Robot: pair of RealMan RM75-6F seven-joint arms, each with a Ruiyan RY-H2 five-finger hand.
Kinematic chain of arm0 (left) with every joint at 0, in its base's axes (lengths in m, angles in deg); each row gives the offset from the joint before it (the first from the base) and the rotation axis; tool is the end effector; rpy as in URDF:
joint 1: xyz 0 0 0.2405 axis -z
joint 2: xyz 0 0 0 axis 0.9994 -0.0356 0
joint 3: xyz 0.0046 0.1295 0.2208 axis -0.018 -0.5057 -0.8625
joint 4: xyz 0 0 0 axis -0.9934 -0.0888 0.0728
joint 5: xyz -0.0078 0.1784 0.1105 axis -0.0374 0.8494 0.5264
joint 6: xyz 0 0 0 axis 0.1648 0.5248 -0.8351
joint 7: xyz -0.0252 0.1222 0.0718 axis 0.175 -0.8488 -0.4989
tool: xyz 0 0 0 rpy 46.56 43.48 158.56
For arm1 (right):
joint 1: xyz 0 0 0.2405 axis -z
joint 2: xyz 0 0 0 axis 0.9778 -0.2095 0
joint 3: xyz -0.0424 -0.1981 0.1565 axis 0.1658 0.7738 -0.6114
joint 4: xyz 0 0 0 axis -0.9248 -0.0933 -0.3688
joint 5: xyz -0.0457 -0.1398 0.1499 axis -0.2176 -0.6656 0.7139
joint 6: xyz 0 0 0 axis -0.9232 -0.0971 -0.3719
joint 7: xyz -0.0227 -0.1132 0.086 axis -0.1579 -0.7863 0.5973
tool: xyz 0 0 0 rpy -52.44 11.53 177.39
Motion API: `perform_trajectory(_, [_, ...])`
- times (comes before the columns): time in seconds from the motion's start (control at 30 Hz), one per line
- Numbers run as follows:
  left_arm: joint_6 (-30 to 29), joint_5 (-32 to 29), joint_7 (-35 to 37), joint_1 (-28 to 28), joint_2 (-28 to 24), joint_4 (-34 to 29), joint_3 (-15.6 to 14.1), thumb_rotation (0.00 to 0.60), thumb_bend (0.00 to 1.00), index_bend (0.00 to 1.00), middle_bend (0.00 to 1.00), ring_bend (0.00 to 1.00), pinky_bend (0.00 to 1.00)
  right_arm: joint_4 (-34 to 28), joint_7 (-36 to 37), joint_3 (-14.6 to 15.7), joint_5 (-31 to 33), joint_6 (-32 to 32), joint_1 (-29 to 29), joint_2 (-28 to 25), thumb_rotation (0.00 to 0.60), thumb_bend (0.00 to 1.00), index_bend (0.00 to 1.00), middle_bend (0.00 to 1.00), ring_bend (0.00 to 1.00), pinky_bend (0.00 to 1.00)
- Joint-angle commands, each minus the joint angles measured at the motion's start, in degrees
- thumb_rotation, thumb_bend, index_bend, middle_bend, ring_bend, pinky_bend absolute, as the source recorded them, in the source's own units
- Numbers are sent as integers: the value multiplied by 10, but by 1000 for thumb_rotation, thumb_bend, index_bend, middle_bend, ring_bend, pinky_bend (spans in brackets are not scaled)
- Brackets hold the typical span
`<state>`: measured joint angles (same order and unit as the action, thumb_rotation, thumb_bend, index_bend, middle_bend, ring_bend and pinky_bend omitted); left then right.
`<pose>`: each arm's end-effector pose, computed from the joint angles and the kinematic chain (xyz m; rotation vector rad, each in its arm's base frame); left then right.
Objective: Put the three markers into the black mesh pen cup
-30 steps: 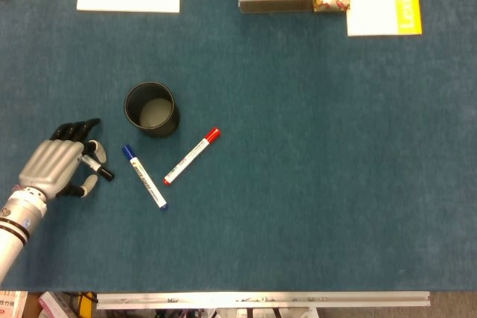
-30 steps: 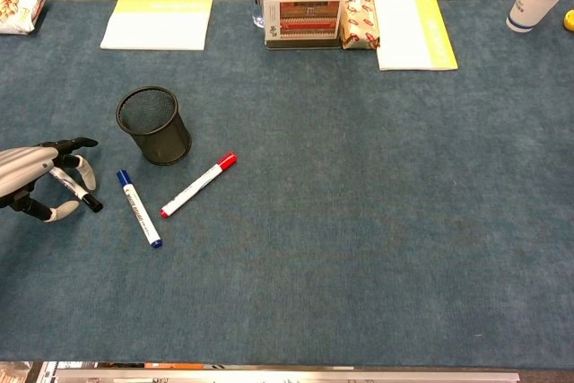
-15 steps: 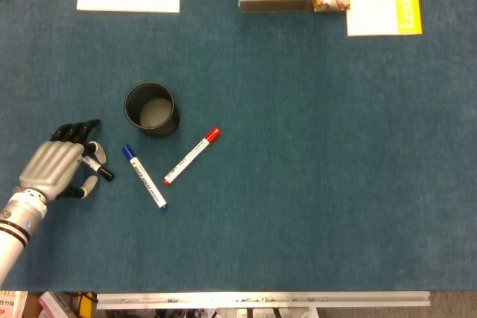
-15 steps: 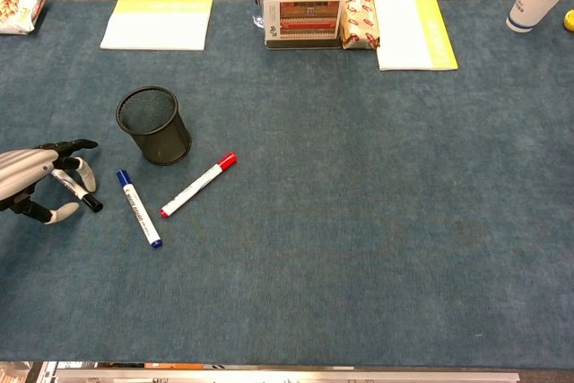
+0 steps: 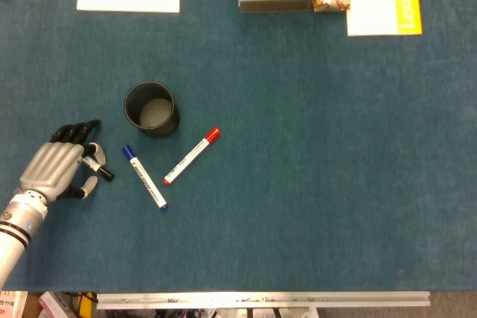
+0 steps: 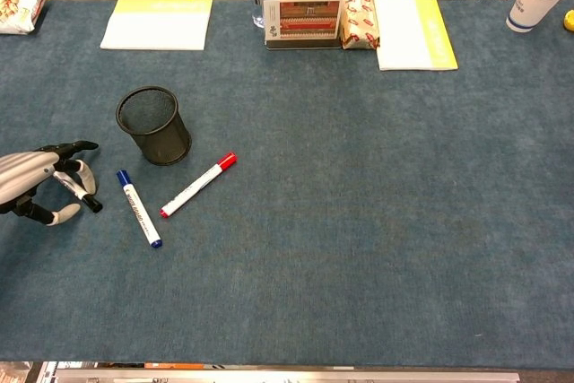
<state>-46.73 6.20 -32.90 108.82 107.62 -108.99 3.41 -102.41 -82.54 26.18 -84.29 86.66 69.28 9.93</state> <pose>-0.3212 0.2201 0.0238 -1.8048 -1.2966 -0.6247 -0.3129 -0.1951 0.1473 1.5273 -0.9099 0.7453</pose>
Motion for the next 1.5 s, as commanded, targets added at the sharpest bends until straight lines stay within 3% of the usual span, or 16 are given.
perform_trajectory(0.03, [-1, 1, 0, -1, 1, 1, 0, 600, 392, 421, 0, 0, 0, 0, 0, 0, 0, 0, 0, 0, 600, 0, 82, 175, 109, 406])
perform_trajectory(1.5, [5, -4, -9, -4, 13, 11, -2, 600, 394, 463, 0, 0, 0, 1, 3, -1, 3, -2, -1, -1, 600, 0, 82, 176, 109, 406])
